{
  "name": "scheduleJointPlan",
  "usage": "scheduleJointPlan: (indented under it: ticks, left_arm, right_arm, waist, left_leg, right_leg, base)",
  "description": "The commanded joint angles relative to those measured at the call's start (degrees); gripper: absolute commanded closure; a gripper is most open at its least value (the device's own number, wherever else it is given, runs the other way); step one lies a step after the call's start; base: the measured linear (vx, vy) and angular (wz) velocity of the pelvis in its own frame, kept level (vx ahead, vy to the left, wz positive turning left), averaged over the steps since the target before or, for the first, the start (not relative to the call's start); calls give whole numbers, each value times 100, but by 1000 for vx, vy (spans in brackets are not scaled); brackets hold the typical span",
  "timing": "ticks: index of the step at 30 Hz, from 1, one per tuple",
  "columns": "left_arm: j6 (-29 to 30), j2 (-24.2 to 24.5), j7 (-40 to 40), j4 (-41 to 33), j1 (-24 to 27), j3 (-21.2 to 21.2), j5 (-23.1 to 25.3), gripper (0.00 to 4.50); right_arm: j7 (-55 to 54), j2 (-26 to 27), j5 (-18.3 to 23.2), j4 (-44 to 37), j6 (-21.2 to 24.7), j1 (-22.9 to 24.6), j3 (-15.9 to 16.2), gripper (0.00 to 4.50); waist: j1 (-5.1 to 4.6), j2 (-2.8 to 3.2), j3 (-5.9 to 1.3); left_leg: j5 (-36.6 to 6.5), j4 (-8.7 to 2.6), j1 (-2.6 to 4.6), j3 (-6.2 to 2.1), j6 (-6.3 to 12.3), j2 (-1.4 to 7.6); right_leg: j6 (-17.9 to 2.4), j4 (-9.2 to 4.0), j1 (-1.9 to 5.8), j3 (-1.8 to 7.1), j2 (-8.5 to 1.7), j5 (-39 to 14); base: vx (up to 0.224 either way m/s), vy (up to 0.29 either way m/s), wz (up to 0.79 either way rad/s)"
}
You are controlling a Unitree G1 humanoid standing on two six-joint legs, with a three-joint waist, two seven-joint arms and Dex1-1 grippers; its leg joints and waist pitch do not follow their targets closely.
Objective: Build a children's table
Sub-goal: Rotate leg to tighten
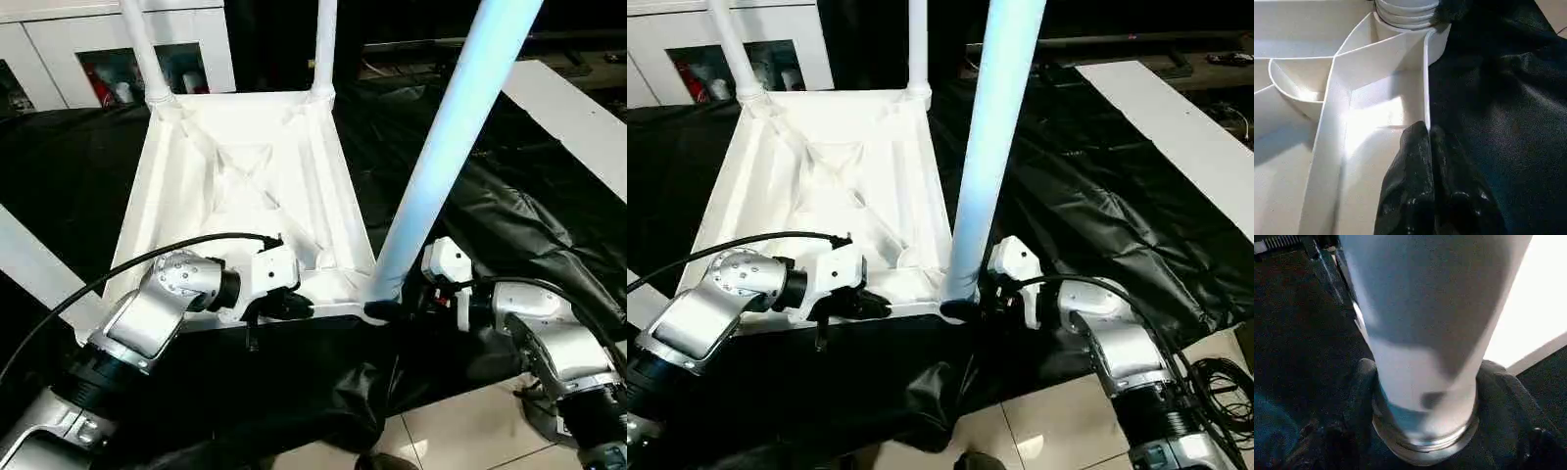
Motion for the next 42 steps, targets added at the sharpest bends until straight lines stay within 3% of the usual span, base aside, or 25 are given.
scheduleJointPlan:
  ticks: [1,4,5,6,10,12,13,16,19,22,24,26,28,30,33,35,36,37,41,42]
  left_arm:
    - [121,-105,-16,206,159,-338,123,450]
    - [204,-414,396,470,82,-289,205,450]
    - [277,-641,668,647,24,-244,233,450]
    - [308,-732,782,727,-5,-239,258,450]
    - [610,-1313,1527,1244,-243,-157,400,450]
    - [767,-1545,1860,1521,-368,-65,425,450]
    - [797,-1629,2023,1693,-446,-45,483,450]
    - [786,-1828,2419,2204,-658,29,635,450]
    - [750,-1849,2451,2297,-688,54,650,450]
    - [692,-1859,2456,2392,-726,32,718,450]
    - [589,-1819,2374,2431,-745,-14,750,450]
    - [519,-1773,2283,2402,-736,-45,741,450]
    - [310,-1647,1998,2256,-689,-85,687,450]
    - [240,-1528,1740,2033,-605,-73,591,450]
    - [59,-1372,1487,1874,-527,-77,528,450]
    - [-246,-1105,1122,1707,-429,-139,483,450]
    - [-154,-996,979,1588,-376,-136,413,450]
    - [-230,-908,873,1512,-341,-161,402,450]
    - [-457,-626,411,1223,-197,-225,272,450]
    - [-627,-439,13,980,-71,-283,128,450]
  right_arm:
    - [-134,100,12,31,-86,83,26,188]
    - [-862,441,-28,284,-46,56,-209,189]
    - [-1304,654,-69,423,-53,48,-330,189]
    - [-1495,753,-86,473,-63,50,-375,189]
    - [-2675,1387,-304,505,10,156,-491,189]
    - [-3254,1698,-442,457,116,191,-521,189]
    - [-3617,1852,-598,432,145,196,-511,189]
    - [-4175,2300,-839,251,289,246,-369,189]
    - [-4051,2414,-673,186,297,273,-372,189]
    - [-3808,2470,-381,76,208,341,-406,189]
    - [-3536,2466,-19,-95,213,372,-526,134]
    - [-3341,2368,78,-224,289,375,-534,118]
    - [-3034,2014,24,-370,427,309,-535,98]
    - [-2514,1609,122,-492,551,247,-549,76]
    - [-1928,1117,257,-591,711,241,-560,72]
    - [-1331,505,231,-589,652,269,-548,72]
    - [-1093,272,200,-579,554,292,-536,72]
    - [-980,156,189,-571,529,301,-540,72]
    - [-617,-125,204,-610,507,321,-544,72]
    - [-427,-218,256,-662,552,319,-515,72]
  waist:
    - [-6,-5,-358]
    - [-17,9,-329]
    - [-30,3,-301]
    - [-48,1,-260]
    - [-57,-8,-230]
    - [-62,-3,-222]
    - [-52,31,-220]
    - [-50,16,-204]
    - [-42,21,-218]
    - [-20,37,-233]
    - [-19,35,-234]
    - [-19,37,-237]
    - [-47,22,-242]
    - [-38,17,-256]
    - [-74,0,-250]
    - [-43,-4,-277]
    - [-50,-31,-298]
    - [-47,-20,-308]
    - [-46,-26,-371]
    - [-45,-13,-397]
  left_leg:
    - [-365,-319,100,-15,651,169]
    - [-609,-346,102,-16,551,170]
    - [-853,-372,113,-16,432,170]
    - [-1281,-417,122,-30,190,167]
    - [-1693,-473,152,-47,-57,158]
    - [-1771,-494,151,-53,-113,139]
    - [-1804,-499,159,-61,-137,135]
    - [-2061,-517,197,-71,-171,113]
    - [-2090,-547,203,-88,-84,124]
    - [-1902,-563,205,-62,-5,150]
    - [-1933,-568,203,-53,8,158]
    - [-1900,-579,173,-61,37,166]
    - [-1713,-591,101,-76,41,159]
    - [-1625,-558,122,-56,148,166]
    - [-1435,-563,55,-62,226,163]
    - [-1388,-514,132,-32,259,180]
    - [-1146,-491,86,-25,345,178]
    - [-912,-458,72,-12,453,165]
    - [-154,-364,62,8,784,149]
    - [103,-320,88,29,966,149]
  right_leg:
    - [-1699,-289,291,212,-214,282]
    - [-1663,-330,275,210,-216,-49]
    - [-1614,-381,258,213,-223,-412]
    - [-1421,-454,245,218,-230,-1168]
    - [-1016,-548,179,255,-234,-1993]
    - [-876,-577,148,259,-220,-2121]
    - [-852,-584,135,261,-226,-2159]
    - [-633,-660,90,259,-228,-2607]
    - [-499,-707,106,251,-254,-2777]
    - [-572,-714,95,263,-242,-2404]
    - [-661,-703,101,266,-240,-2279]
    - [-692,-683,127,263,-240,-2166]
    - [-700,-654,185,248,-240,-2017]
    - [-749,-637,200,254,-231,-1794]
    - [-827,-613,233,238,-243,-1712]
    - [-906,-629,195,263,-257,-1626]
    - [-1012,-567,248,259,-242,-1193]
    - [-1111,-527,244,252,-230,-812]
    - [-1491,-348,280,241,-192,613]
    - [-1649,-292,272,237,-173,1181]
  base:
    - [0,0,0]
    - [0,0,0]
    - [0,0,0]
    - [0,0,0]
    - [0,0,0]
    - [0,0,0]
    - [0,0,0]
    - [0,0,0]
    - [0,0,0]
    - [0,0,0]
    - [0,0,0]
    - [0,0,0]
    - [0,0,0]
    - [0,0,0]
    - [0,0,0]
    - [28,-5,1]
    - [55,-9,2]
    - [56,-11,-1]
    - [45,-10,-2]
    - [0,0,0]
